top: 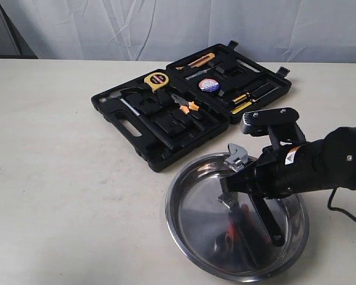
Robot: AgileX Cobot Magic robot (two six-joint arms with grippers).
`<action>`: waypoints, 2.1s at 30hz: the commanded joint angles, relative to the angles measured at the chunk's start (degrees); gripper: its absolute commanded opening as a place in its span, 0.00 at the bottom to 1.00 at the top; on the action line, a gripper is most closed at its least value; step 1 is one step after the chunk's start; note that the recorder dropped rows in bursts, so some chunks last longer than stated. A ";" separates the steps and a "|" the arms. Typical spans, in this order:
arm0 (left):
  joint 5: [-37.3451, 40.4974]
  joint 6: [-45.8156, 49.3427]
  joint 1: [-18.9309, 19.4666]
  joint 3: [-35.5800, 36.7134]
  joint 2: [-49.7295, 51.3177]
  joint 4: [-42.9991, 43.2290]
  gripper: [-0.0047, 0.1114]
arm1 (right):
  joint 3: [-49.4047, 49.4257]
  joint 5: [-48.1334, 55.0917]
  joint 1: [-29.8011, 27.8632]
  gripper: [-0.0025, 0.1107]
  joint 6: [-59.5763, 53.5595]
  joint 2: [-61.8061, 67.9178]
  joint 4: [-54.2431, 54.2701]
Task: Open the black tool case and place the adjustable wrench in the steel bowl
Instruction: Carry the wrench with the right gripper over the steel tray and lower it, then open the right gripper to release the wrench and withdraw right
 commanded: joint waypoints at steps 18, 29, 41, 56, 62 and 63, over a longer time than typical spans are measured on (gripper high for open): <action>-0.77 -0.21 -0.37 0.09 -0.26 -0.23 0.04 | -1.25 -1.20 -0.14 0.01 -0.34 6.96 1.30; -0.77 -0.21 -0.37 0.09 -0.26 -0.23 0.04 | -1.25 -0.26 -0.14 0.09 -0.34 4.58 -1.16; -0.77 -0.21 -0.37 0.09 -0.26 -0.23 0.04 | -1.25 2.00 -0.14 0.42 -0.34 2.99 0.25; -0.77 -0.21 -0.37 0.09 -0.26 -0.23 0.04 | -1.25 12.05 -0.14 0.02 -0.34 -30.06 1.79; -0.77 -0.21 -0.37 0.09 -0.26 -0.23 0.04 | -1.25 15.05 -0.14 0.02 -0.34 -42.12 1.92; -0.77 -0.21 -0.37 0.09 -0.26 -0.23 0.04 | -1.25 15.05 -0.14 0.02 -0.34 -43.41 1.92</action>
